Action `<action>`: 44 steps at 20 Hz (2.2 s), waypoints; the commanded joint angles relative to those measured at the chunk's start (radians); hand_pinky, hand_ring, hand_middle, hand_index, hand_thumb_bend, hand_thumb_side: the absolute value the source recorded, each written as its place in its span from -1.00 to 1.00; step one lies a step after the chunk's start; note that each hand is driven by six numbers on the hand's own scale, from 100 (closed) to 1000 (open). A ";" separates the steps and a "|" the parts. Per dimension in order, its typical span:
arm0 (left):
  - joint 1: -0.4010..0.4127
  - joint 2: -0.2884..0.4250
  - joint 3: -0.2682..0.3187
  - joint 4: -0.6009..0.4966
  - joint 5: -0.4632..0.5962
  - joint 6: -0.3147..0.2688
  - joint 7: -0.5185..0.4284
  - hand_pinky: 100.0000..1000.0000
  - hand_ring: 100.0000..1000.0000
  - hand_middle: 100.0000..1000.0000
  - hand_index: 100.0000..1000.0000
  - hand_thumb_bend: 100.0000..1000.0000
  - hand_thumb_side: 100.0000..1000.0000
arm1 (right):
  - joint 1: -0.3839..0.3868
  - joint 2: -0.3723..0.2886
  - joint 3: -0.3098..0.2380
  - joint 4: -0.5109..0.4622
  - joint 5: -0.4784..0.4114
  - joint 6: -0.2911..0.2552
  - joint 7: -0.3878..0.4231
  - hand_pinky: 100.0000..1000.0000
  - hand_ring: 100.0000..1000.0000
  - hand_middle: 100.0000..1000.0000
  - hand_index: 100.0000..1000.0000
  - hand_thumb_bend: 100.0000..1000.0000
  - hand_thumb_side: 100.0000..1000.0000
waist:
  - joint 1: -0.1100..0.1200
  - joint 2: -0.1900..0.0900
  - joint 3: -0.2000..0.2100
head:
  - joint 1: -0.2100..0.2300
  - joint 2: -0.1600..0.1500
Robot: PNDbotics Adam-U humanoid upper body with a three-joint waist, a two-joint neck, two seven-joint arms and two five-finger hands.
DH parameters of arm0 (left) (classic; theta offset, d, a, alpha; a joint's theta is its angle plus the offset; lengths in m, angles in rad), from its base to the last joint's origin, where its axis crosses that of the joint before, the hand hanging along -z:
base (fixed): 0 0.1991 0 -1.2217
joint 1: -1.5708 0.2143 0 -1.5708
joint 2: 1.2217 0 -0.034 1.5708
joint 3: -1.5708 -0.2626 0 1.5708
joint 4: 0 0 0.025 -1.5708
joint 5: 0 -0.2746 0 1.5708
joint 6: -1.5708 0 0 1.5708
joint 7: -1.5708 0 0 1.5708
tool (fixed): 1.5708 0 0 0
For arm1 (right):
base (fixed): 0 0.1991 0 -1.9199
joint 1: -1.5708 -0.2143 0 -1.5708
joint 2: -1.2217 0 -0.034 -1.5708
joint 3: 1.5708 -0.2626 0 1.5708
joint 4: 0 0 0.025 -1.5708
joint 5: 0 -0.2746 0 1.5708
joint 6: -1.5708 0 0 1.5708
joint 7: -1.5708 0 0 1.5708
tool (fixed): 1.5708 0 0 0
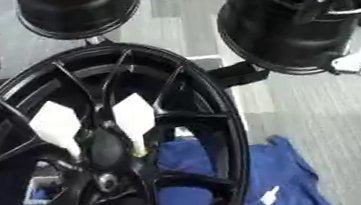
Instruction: Pull the pin out of the wheel hub.
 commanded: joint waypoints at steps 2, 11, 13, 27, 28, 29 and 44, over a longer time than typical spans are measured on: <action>-0.004 0.024 0.005 -0.017 0.001 0.005 0.001 0.58 0.16 0.24 0.60 -0.57 -0.58 | -0.075 0.025 0.035 0.005 -0.029 0.014 0.029 0.86 0.72 0.58 0.74 -0.68 -0.38 | 0.004 -0.026 0.004 | 0.003 0.011; 0.000 0.006 0.004 -0.017 0.008 0.007 -0.001 0.58 0.16 0.24 0.60 -0.55 -0.60 | -0.330 0.262 0.201 0.154 0.018 0.023 0.042 0.79 0.65 0.53 0.72 -0.85 -0.47 | 0.025 -0.049 0.032 | -0.034 0.030; 0.000 0.003 0.005 -0.017 0.009 0.007 -0.001 0.58 0.16 0.24 0.60 -0.54 -0.60 | -0.355 0.292 0.226 0.183 0.018 0.015 0.033 0.78 0.64 0.52 0.71 -0.88 -0.44 | 0.027 -0.051 0.036 | -0.044 0.032; -0.060 -0.009 -0.008 -0.017 0.035 0.021 -0.008 0.58 0.17 0.24 0.59 -0.52 -0.60 | -0.421 0.371 0.284 0.174 0.064 0.061 0.027 0.78 0.66 0.55 0.73 -0.80 -0.36 | 0.034 -0.036 0.041 | -0.065 0.055; -0.058 -0.010 -0.007 -0.017 0.035 0.022 -0.007 0.58 0.17 0.24 0.59 -0.52 -0.60 | -0.428 0.380 0.291 0.177 0.070 0.064 0.029 0.78 0.66 0.55 0.73 -0.80 -0.36 | 0.035 -0.036 0.042 | -0.063 0.052; -0.057 -0.011 -0.007 -0.017 0.035 0.022 -0.007 0.58 0.17 0.24 0.59 -0.52 -0.60 | -0.433 0.386 0.296 0.180 0.075 0.067 0.030 0.78 0.66 0.55 0.73 -0.80 -0.36 | 0.036 -0.036 0.042 | -0.062 0.051; 0.048 -0.045 0.018 -0.017 0.013 0.045 0.024 0.58 0.15 0.23 0.59 -0.54 -0.56 | -0.436 0.385 0.345 0.033 0.139 0.209 0.011 0.80 0.65 0.54 0.72 -0.77 -0.40 | 0.055 -0.072 -0.001 | 0.011 0.053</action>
